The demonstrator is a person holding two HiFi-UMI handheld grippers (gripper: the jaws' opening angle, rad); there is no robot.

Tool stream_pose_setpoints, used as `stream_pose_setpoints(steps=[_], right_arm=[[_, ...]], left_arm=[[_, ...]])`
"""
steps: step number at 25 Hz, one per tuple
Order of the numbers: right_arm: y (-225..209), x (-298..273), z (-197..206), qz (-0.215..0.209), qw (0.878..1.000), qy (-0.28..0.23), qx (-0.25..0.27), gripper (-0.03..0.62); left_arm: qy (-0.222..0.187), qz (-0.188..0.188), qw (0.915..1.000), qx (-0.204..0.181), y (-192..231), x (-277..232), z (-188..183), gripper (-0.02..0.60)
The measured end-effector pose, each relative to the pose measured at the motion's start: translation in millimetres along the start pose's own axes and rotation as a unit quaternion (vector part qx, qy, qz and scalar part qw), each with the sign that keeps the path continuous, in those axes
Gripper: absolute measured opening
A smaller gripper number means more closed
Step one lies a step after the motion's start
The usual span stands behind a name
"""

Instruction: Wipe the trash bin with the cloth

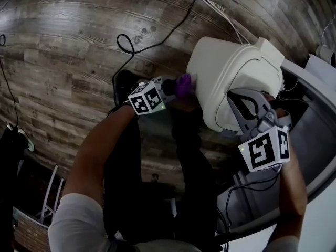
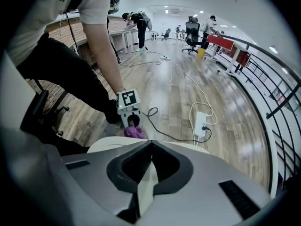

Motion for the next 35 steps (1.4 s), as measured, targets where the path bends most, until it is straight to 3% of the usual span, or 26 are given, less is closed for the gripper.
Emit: stream_pose_setpoints(steps=[4, 8, 18, 25, 30, 35], right_arm=[[-1.1, -2.3, 13.3, 0.010, 1.000, -0.003, 0.000, 0.008], [0.2, -3.1, 16.7, -0.002, 1.000, -0.016, 0.003, 0.008], [5.8, 1.6, 21.3, 0.022, 0.998, -0.061, 0.019, 0.008], [9.0, 2.5, 24.9, 0.042, 0.995, -0.084, 0.039, 0.008], [10.6, 2.6, 24.1, 0.057, 0.993, -0.095, 0.044, 0.008], [10.4, 2.1, 22.9, 0.067, 0.991, -0.105, 0.043, 0.008]], left_arm=[[-0.035, -0.065, 0.9972, 0.000, 75.9, 2.6, -26.6, 0.087], [-0.061, -0.086, 0.9944, 0.002, 124.0, -13.7, -48.9, 0.087], [-0.059, -0.038, 0.9973, -0.024, 171.2, -69.6, -70.4, 0.087], [-0.098, -0.030, 0.9947, 0.005, 202.1, -81.7, -86.9, 0.087], [-0.094, -0.017, 0.9954, 0.005, 212.2, -95.8, -92.7, 0.087], [-0.071, 0.002, 0.9972, 0.022, 212.1, -111.6, -73.8, 0.084]])
Point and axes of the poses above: the fingertips, and each gripper's own axes: x backward along the fingers, y to its left, z out of its underside, the point moved 5 cm from there along x, backward along the fingers, and after that the axes turned 13 degrees about x, right-handed, at the moved point
